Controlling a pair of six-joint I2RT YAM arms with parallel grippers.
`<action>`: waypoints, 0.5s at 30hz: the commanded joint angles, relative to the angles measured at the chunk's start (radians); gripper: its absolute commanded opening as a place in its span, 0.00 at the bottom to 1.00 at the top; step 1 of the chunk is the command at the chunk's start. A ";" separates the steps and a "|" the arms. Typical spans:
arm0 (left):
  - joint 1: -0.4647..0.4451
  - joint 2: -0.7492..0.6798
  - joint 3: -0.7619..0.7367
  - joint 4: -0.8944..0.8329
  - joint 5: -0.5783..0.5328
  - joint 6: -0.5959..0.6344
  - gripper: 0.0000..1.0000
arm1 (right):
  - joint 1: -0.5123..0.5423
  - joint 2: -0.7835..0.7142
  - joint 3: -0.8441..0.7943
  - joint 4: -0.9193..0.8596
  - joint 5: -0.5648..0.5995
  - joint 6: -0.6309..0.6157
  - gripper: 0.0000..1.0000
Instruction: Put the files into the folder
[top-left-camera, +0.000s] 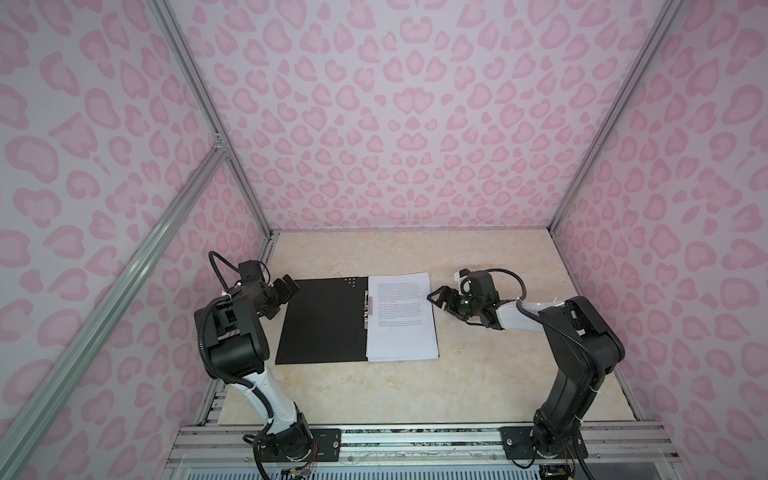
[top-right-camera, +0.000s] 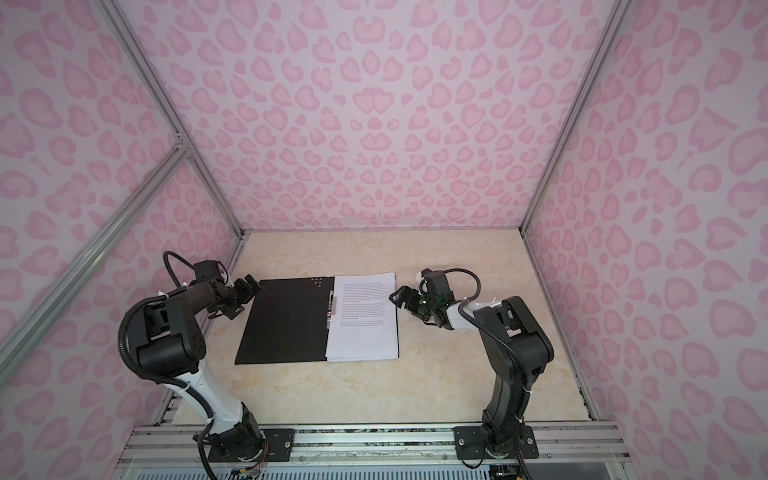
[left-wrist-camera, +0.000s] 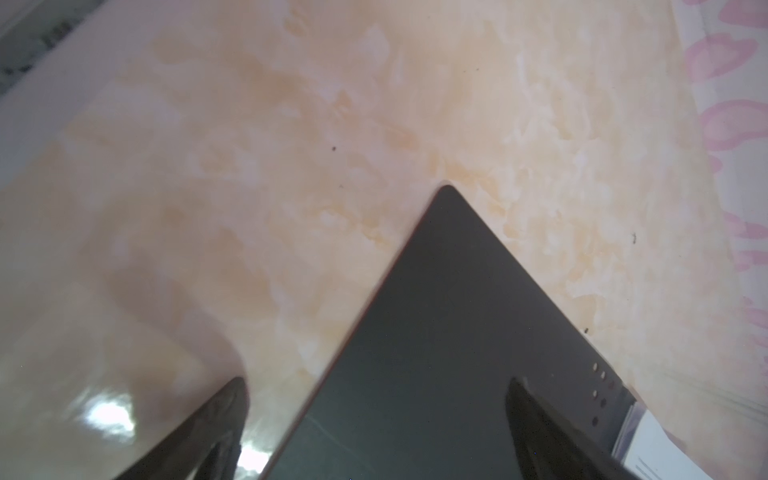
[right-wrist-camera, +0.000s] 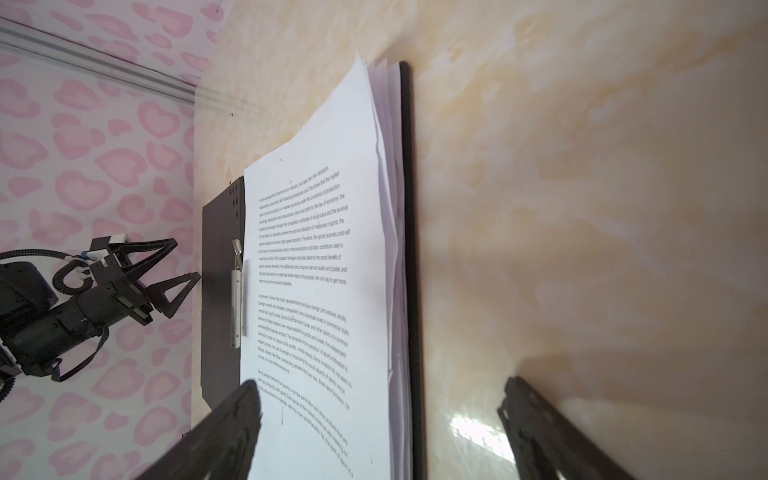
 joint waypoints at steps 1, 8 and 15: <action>-0.021 0.017 -0.023 -0.105 0.044 -0.019 0.98 | -0.004 0.022 -0.002 0.052 -0.023 0.029 0.92; -0.097 -0.026 -0.083 -0.110 0.061 -0.048 0.98 | -0.016 0.056 -0.010 0.108 -0.045 0.061 0.92; -0.213 -0.099 -0.159 -0.094 0.050 -0.076 0.98 | -0.087 -0.003 -0.092 0.093 0.003 0.063 0.89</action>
